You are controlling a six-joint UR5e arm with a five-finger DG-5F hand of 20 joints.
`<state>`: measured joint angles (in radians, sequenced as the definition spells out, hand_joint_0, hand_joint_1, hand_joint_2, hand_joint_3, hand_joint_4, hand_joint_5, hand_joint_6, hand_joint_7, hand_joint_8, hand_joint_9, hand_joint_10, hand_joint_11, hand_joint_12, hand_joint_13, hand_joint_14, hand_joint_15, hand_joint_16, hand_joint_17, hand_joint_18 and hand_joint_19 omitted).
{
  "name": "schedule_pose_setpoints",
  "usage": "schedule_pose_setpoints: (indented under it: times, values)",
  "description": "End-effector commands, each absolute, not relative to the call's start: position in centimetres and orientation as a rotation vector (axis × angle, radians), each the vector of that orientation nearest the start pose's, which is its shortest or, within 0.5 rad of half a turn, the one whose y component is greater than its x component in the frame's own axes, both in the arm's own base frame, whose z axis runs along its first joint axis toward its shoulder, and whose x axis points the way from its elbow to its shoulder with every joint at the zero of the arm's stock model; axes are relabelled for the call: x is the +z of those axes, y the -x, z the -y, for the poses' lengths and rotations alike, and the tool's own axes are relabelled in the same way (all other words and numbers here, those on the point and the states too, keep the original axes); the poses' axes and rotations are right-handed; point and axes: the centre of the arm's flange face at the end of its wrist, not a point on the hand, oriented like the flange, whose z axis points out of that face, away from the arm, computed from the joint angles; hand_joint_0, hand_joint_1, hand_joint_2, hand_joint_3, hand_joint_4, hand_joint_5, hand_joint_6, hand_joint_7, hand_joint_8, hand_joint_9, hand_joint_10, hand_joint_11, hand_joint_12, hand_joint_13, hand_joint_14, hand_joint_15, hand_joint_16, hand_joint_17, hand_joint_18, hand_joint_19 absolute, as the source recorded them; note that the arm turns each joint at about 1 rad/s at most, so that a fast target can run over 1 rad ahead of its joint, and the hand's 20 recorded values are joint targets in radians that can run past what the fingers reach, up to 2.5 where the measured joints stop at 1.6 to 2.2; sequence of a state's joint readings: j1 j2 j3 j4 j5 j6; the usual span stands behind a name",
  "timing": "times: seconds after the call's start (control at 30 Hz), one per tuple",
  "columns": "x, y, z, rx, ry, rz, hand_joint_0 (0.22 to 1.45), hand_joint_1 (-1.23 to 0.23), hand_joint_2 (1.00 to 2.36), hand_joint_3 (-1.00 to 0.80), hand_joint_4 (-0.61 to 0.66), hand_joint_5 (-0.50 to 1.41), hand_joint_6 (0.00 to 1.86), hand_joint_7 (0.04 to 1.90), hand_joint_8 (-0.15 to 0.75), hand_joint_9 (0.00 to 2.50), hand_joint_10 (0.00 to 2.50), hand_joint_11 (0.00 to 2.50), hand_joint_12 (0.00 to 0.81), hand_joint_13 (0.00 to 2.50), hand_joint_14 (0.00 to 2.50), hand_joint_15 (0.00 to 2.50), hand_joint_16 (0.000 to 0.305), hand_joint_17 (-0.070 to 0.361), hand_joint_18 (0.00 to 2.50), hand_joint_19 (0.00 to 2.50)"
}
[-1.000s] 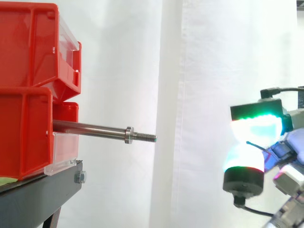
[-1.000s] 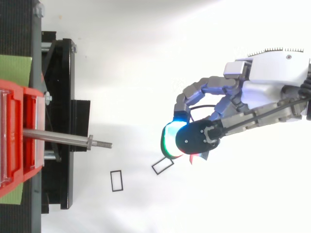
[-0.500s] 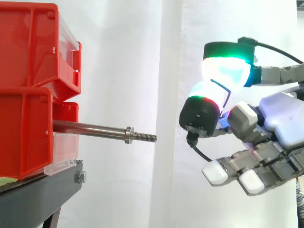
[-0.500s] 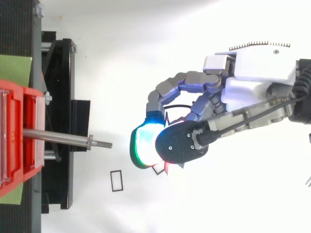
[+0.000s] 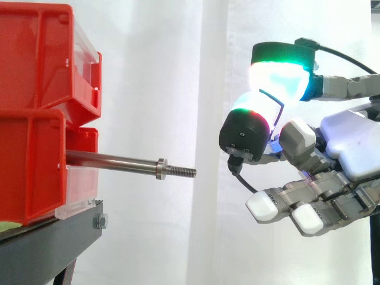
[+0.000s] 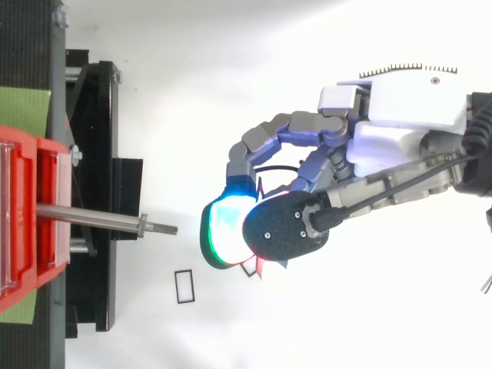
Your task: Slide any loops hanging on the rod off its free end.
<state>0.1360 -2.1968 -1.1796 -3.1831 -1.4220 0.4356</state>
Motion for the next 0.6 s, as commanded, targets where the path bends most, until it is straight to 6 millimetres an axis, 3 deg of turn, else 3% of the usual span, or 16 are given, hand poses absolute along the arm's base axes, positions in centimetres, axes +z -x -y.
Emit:
schedule_pose_setpoints:
  times: [0.0, 0.57]
  values:
    - [29.3, -71.17, 5.17, 1.3, -1.735, -1.136, 0.61, -0.8, 1.0, -0.11, -0.21, -0.06, 0.84, 1.01, 0.268, 1.16, 0.01, 0.43, 0.372, 0.66, 0.0, 0.13, 0.054, 0.121, 0.72, 0.24]
    - [29.23, -71.13, 5.17, 1.299, -1.736, -1.137, 0.62, -0.81, 1.0, -0.11, -0.22, -0.06, 0.84, 1.01, 0.261, 1.17, 0.01, 0.43, 0.371, 0.66, 0.0, 0.13, 0.054, 0.121, 0.72, 0.24]
